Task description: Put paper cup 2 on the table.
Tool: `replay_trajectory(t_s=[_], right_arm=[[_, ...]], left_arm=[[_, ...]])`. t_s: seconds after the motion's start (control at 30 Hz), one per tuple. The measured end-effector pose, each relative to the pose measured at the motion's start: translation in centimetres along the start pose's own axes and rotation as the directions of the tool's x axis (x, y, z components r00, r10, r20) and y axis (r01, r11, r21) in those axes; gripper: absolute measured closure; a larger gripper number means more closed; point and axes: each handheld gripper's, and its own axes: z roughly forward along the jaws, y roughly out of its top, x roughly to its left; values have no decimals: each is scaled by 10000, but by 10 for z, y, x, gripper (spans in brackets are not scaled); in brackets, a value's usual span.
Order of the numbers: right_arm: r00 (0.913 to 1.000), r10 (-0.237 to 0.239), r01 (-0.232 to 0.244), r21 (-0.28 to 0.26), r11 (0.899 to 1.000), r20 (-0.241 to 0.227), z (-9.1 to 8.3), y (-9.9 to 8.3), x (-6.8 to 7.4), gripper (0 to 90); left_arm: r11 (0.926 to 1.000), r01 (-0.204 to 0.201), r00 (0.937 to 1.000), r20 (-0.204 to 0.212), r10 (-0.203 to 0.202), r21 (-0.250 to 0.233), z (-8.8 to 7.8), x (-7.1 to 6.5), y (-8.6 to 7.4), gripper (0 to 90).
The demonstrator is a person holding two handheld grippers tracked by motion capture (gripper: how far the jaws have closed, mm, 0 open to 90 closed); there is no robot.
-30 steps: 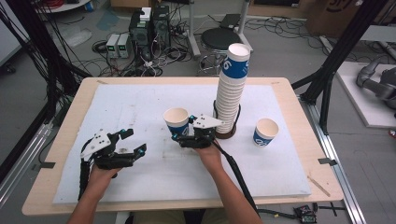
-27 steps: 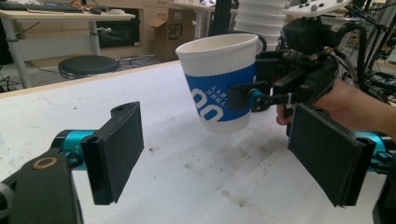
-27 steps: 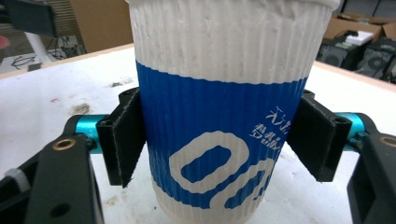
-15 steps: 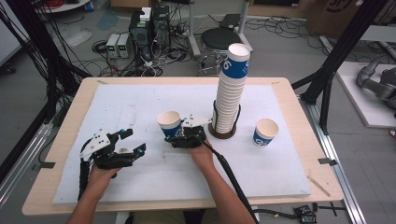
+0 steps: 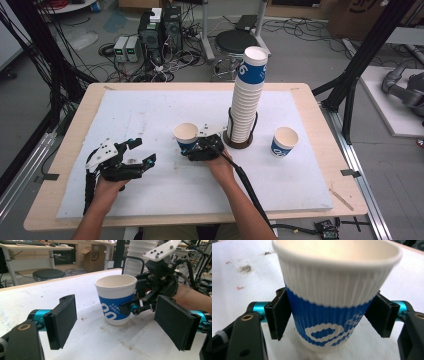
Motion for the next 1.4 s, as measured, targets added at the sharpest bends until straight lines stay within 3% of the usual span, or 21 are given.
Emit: replay_trajectory(t_s=[0.2,0.7,0.93,1.1,1.27,1.33,1.4], right_arm=[[9999,99,-97,174,9998,-77,-6,-6,-1,261],[9990,403,-404,-19,9992,-187,-14,-14,-5,209],[9993,330,-327,183,9993,-160,-23,-19,-7,203],[9992,202,-202,-6,9998,-346,-42,-22,-9,203],[9988,141,-165,-514,9985,-467,-71,-27,-14,203],[9970,219,-272,-712,9971,-745,-85,-29,-18,203],[9977,153,-208,-826,9964,-667,-97,-30,-19,203]], left_arm=[[10000,-24,10000,21,24,56,1,0,0,182],[10000,12,10000,48,-12,69,1,0,0,187],[10000,99,9999,22,-99,-4,0,1,0,187],[10000,96,10000,23,-96,13,0,1,0,187],[9998,202,9998,78,-202,-9,2,0,0,185],[9998,191,9998,79,-190,-37,3,0,0,184],[9998,178,9998,85,-177,-40,3,-1,1,184]])
